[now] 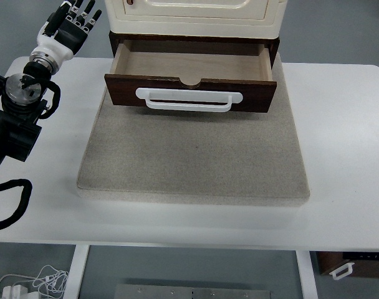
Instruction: Close drawer under combined cabinet
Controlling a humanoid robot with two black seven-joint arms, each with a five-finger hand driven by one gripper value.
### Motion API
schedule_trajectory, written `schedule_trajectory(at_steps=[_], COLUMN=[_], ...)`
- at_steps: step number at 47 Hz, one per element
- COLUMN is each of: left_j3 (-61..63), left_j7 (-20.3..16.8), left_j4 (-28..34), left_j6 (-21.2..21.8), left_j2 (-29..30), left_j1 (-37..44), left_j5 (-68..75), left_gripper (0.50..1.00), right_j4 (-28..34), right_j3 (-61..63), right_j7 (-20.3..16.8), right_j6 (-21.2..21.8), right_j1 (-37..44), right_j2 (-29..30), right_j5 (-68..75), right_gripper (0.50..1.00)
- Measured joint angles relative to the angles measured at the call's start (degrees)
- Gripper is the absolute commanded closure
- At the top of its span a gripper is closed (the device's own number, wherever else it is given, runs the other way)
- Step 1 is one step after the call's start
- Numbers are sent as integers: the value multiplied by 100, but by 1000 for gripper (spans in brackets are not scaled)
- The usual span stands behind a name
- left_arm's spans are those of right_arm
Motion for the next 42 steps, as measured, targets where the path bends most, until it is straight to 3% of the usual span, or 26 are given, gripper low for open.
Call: schedule_trajectory(at_steps=[22, 30, 42], left_j3=[6, 236, 811], left_j7=[-94, -46, -107], left_j4=[0, -451, -759], left_j6=[-90, -502, -570], left_j2=[107, 656, 1509], left_j1=[-25, -113, -886], left_j5=[-82, -65, -57], left_gripper=[500, 500, 500], right_j4=[-1, -1, 0], right_j3=[1, 1, 1], right_j7=[1, 0, 0], right_j6=[0, 0, 0], right_j1=[1, 0, -1], right_j2=[0, 0, 0], right_j5=[0, 0, 0], right_gripper=[548, 548, 548])
